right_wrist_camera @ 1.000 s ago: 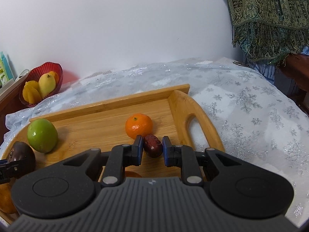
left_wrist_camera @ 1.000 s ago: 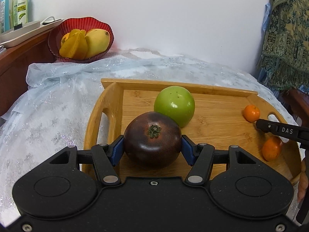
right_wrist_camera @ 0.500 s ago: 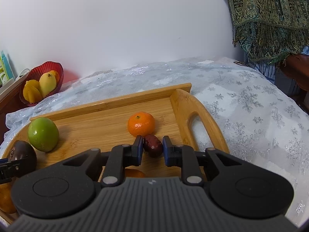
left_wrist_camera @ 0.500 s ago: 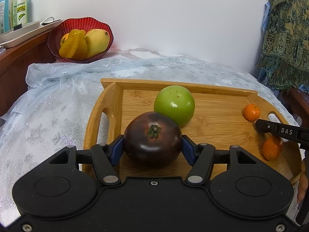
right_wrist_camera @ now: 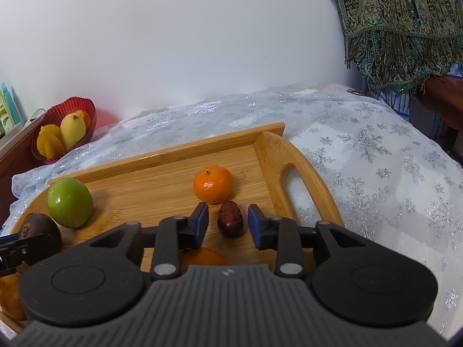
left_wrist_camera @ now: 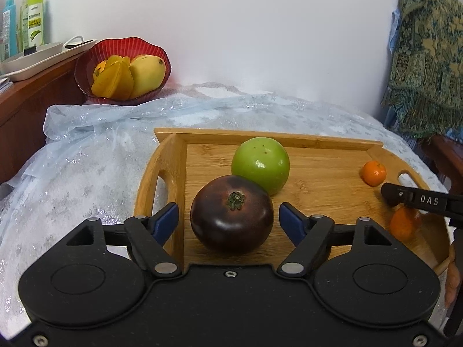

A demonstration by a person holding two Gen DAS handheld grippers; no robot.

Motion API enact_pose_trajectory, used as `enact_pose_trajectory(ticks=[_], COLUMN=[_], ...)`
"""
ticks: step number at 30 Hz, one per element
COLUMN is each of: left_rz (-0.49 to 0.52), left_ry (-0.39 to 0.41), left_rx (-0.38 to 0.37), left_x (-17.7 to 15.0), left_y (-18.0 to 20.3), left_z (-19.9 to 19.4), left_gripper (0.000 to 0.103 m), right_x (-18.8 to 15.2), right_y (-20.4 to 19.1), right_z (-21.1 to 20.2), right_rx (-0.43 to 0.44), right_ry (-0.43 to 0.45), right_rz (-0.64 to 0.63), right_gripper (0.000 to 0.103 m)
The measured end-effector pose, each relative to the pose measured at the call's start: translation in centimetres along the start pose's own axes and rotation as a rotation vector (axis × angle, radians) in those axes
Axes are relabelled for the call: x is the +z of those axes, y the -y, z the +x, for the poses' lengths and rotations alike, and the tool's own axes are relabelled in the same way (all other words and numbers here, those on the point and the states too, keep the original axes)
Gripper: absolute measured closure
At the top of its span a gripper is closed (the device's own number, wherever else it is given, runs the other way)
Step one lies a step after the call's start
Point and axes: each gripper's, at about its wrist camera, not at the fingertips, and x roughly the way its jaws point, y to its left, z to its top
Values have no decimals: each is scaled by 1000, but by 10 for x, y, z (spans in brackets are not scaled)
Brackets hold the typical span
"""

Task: Organize fruits
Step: 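Open both tools to release the tomato and red date on the tray, then move both tools back toward the fruit lying beside the tray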

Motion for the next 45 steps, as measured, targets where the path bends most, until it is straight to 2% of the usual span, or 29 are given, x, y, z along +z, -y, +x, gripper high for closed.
enact_pose_trajectory(ticks=[3, 21, 27, 30, 40, 45], left_rz=[-13, -16, -51, -29, -11, 11], left_ry=[14, 75, 125, 148, 158, 165], left_rx=[-4, -50, -65, -73, -77, -83], left_x=[0, -29, -38, -46, -80, -101], left_y=[-2, -4, -3, 4, 10, 17], left_z=[-5, -54, -72, -80, -99, -107], left_gripper=[22, 16, 15, 15, 13, 12], right_x=[-2, -29, -57, -71, -107, -124], right_y=[-1, -15, -20, -25, -34, -40], right_z=[-7, -76, -98, -108, -130, -140], right_rx=[7, 4, -2, -13, -41, -61], right_ry=[19, 237, 263, 280, 295, 308], right_rz=[-1, -55, -73, -101, -170, -178], right_gripper=[43, 27, 23, 21, 14, 14])
